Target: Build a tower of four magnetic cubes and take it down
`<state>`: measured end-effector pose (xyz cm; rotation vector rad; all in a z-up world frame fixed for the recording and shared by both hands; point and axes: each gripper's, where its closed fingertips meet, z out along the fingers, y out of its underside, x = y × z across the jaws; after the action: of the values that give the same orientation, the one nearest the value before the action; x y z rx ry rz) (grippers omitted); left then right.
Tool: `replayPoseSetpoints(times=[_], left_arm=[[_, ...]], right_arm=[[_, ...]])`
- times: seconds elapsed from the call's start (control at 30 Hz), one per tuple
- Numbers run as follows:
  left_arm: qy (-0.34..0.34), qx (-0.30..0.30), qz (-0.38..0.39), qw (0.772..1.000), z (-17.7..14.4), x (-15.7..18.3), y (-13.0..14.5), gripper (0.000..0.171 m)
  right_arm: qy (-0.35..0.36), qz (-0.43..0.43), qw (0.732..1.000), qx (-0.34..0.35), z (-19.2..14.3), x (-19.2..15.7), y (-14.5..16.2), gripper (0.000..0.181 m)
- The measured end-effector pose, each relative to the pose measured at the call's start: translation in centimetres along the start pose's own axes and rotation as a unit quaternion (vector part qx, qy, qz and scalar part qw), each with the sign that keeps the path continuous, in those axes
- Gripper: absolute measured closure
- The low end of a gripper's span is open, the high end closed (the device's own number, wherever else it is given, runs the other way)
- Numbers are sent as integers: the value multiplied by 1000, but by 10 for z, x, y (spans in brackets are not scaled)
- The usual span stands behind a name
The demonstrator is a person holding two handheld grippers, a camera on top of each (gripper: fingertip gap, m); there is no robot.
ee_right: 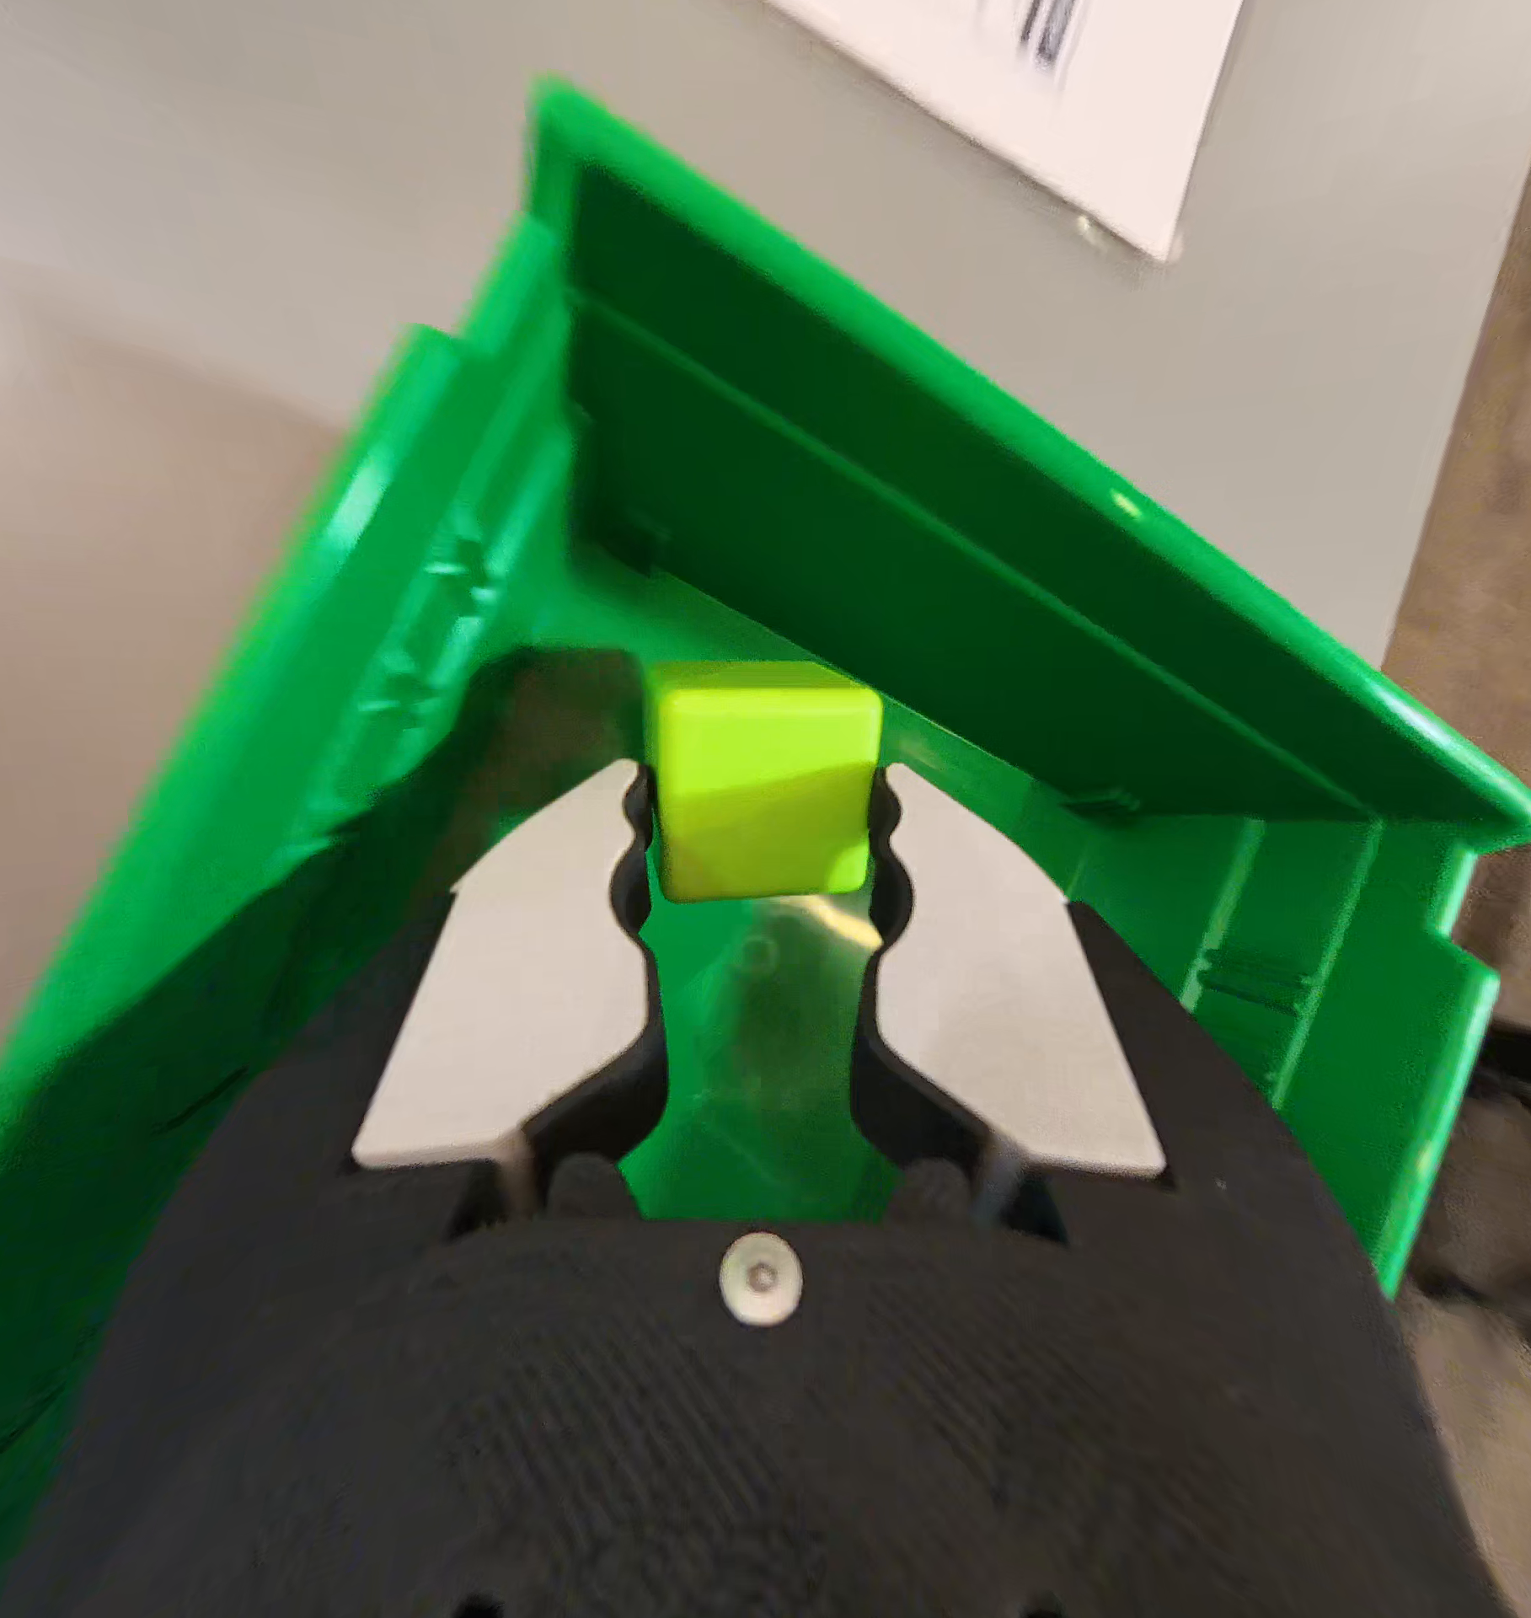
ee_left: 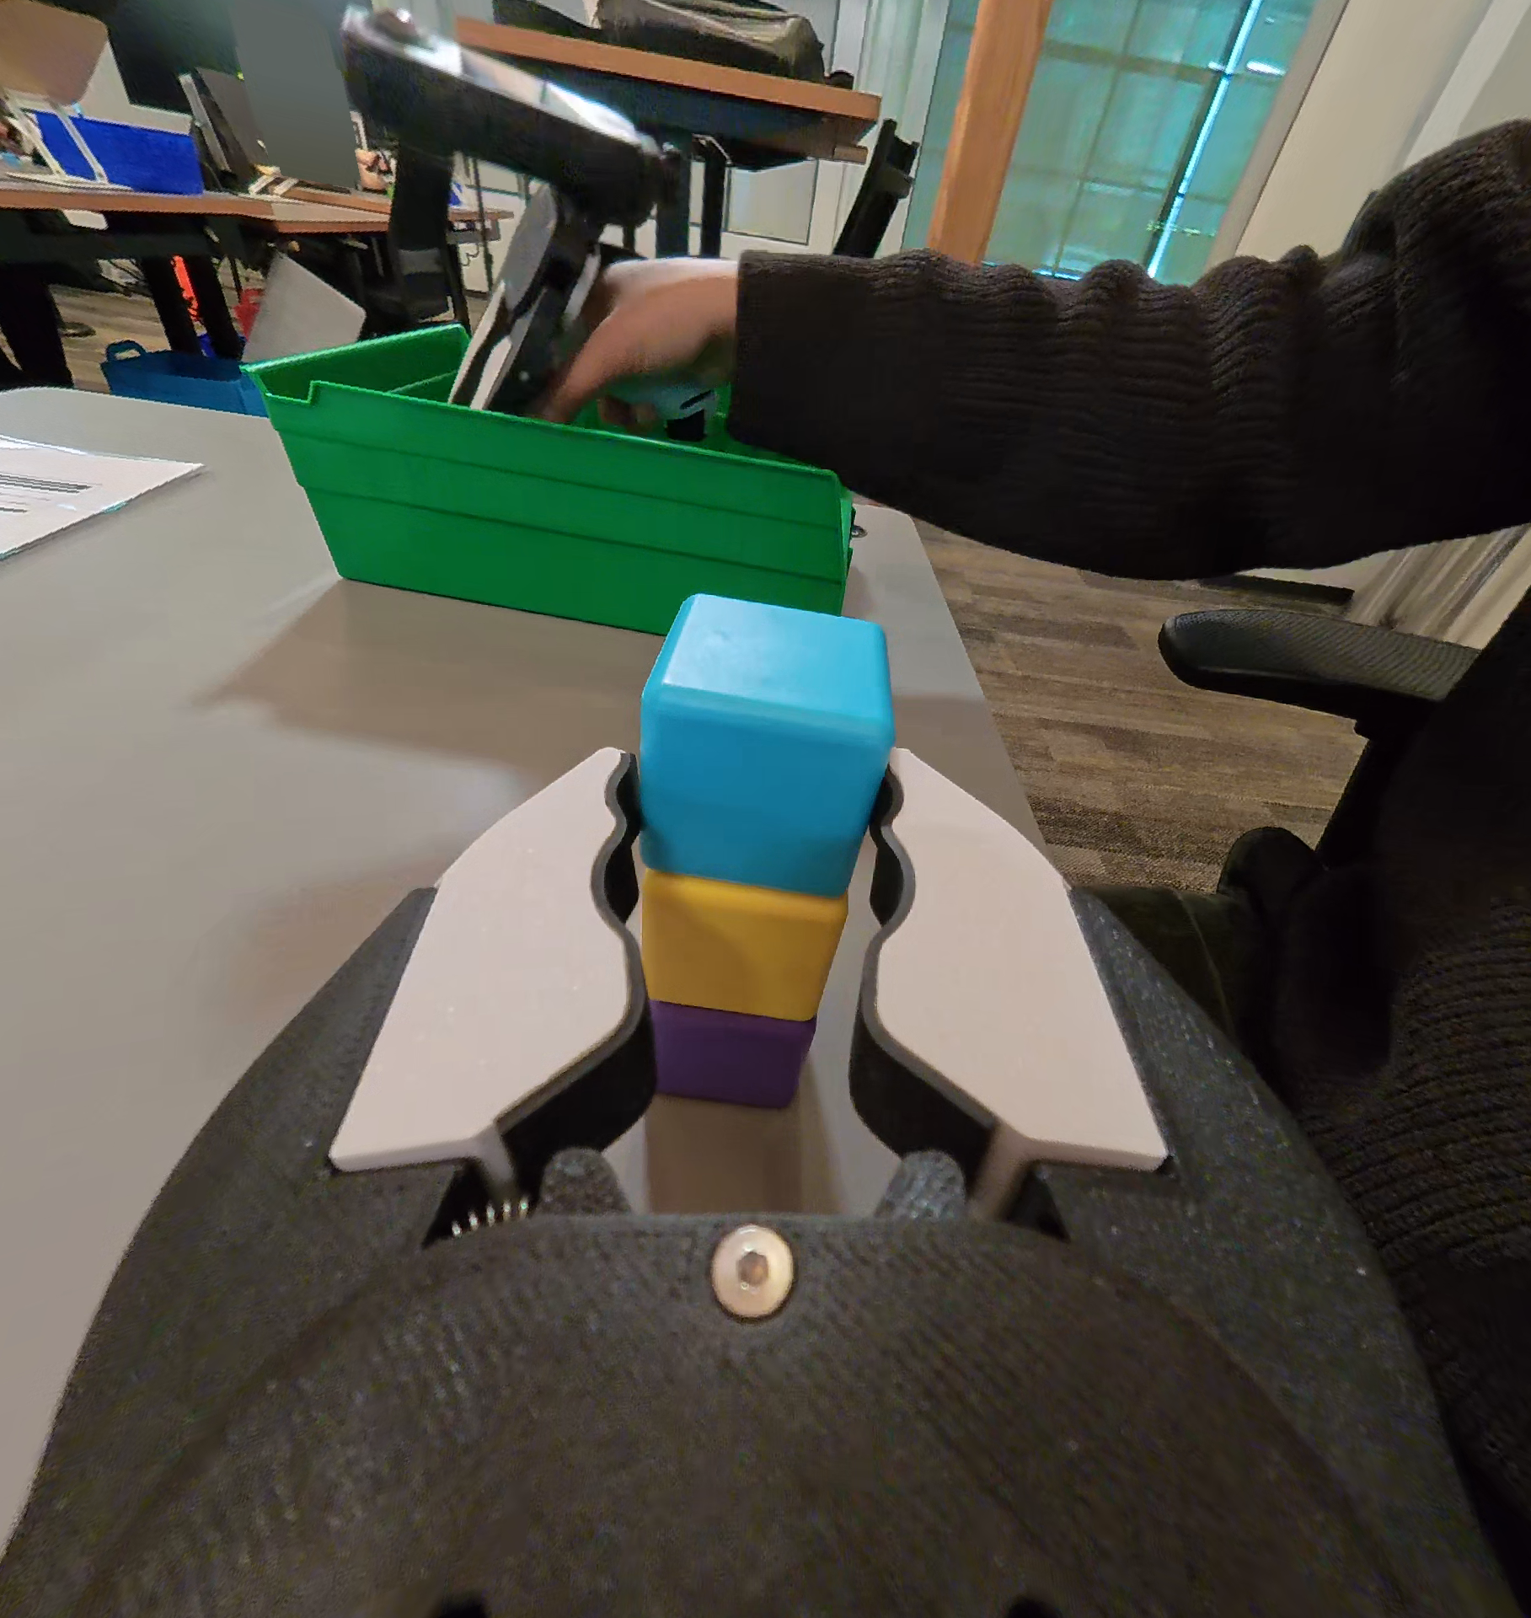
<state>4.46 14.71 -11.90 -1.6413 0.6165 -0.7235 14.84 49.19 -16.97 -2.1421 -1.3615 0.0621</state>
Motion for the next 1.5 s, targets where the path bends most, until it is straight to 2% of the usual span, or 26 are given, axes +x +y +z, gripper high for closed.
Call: replayPoseSetpoints(times=[0.07, 0.17, 0.27, 0.37, 0.43, 0.5, 0.57, 0.63, 0.7, 0.9, 1.03, 1.13, 1.27, 1.4, 1.5], left_arm=[[0, 1, 0, 1000, 0, 0, 0, 119], [1, 2, -1, 1000, -1, 0, 0, 119], [2, 3, -2, 1000, -1, 0, 0, 119], [3, 0, -7, 1000, 0, 1, 1, 119], [0, -16, -4, 1000, 0, 0, 6, 119], [-1, -26, 0, 1000, 2, 1, 9, 114], [-4, -36, 3, 999, 3, 1, 11, 98], [-1, -51, -3, 999, 3, 2, 15, 87], [3, -69, -7, 998, 2, 4, 20, 82], [-43, -116, -1, 992, 3, -10, 32, 83], [-47, -136, 7, 990, 5, -9, 37, 91], [-46, -138, 5, 989, 5, -9, 38, 108], [-30, -139, -5, 990, 5, -5, 39, 118], [-22, -140, -14, 990, 5, -5, 40, 118], [-15, -141, -17, 990, 6, -4, 40, 117]], right_arm=[[8, -2, 1000, -20, 11, 4, 2, 132], [-16, 21, 1000, -11, 14, -1, -5, 134], [-20, 38, 999, -2, 6, 1, -8, 120], [-11, 64, 998, 29, -20, 7, -11, 115], [-51, 99, 987, 114, -58, -9, -30, 114], [-133, 125, 951, 249, -118, -46, -59, 112], [-221, 129, 891, 374, -186, -92, -77, 106], [-294, 124, 839, 440, -235, -138, -77, 105], [-334, 106, 819, 455, -252, -180, -67, 106], [-363, 60, 821, 436, -220, -257, -45, 113], [-403, 45, 800, 442, -213, -282, -39, 111], [-419, 32, 786, 453, -209, -291, -35, 110], [-399, -22, 820, 410, -183, -306, -23, 101], [-385, -73, 828, 402, -173, -329, -17, 99], [-335, -107, 834, 426, -169, -332, -20, 107]])
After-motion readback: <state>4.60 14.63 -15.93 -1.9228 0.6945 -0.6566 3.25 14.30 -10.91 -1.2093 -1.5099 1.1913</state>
